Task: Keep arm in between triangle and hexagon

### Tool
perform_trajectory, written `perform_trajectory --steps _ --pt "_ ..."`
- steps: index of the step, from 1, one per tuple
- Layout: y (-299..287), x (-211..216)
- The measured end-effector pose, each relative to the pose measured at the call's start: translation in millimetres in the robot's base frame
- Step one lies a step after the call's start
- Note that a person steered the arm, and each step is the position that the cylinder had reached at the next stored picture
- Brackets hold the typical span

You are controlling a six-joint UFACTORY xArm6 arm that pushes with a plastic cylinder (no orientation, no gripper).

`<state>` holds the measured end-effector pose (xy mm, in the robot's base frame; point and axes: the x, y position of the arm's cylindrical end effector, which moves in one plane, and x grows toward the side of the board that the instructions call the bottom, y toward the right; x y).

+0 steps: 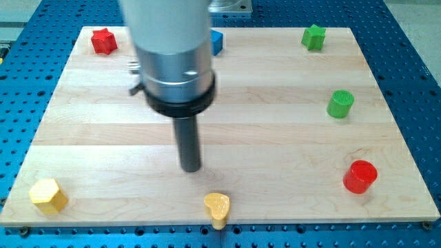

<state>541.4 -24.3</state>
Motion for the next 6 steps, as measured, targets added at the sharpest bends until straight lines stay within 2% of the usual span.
perform_trajectory --steps 1,2,4,5,6 --pt "42 45" --pt "58 77" --pt "30 76" --pt "-61 72" --pt "-78 -22"
